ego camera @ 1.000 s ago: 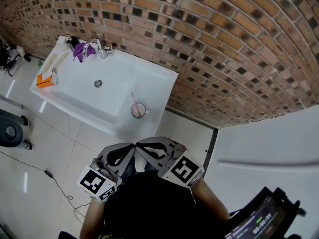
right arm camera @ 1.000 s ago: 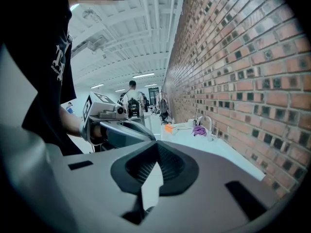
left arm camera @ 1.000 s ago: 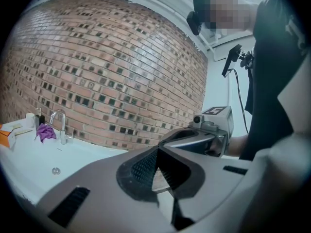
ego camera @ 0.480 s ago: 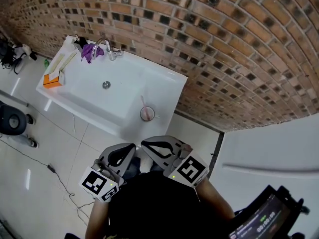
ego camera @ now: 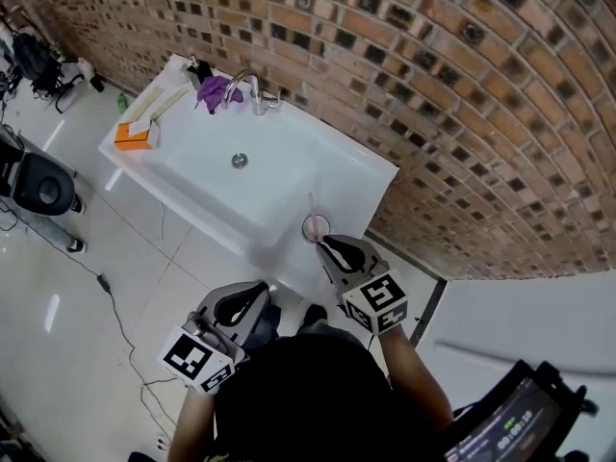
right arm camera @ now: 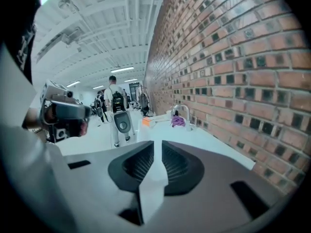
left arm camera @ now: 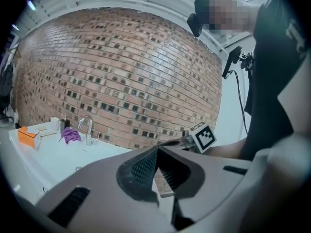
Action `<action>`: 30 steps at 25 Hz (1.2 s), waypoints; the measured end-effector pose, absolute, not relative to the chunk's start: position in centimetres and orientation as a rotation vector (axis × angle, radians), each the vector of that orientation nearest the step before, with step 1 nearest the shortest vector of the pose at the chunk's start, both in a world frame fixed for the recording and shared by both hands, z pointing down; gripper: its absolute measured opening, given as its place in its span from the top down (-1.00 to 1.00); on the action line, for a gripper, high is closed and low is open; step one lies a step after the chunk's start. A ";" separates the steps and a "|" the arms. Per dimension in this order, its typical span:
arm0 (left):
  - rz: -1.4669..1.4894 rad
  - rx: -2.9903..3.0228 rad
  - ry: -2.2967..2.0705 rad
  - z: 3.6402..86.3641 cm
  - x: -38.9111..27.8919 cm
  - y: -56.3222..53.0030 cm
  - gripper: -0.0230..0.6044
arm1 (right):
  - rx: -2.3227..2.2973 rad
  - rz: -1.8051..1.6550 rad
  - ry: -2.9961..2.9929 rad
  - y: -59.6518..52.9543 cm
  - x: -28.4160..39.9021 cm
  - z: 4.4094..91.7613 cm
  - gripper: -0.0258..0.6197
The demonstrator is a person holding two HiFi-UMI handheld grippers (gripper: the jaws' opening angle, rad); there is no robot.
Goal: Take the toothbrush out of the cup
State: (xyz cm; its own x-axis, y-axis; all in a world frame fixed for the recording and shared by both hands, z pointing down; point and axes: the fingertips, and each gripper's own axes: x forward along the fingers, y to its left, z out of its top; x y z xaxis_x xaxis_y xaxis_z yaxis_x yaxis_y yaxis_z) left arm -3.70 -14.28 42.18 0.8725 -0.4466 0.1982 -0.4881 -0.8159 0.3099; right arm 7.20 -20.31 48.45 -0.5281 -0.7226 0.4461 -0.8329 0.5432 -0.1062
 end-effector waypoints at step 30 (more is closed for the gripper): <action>0.183 2.588 -1.026 42.0 -10.3 -11.2 0.93 | 1.198 0.671 -1.955 -31.3 10.9 68.3 0.68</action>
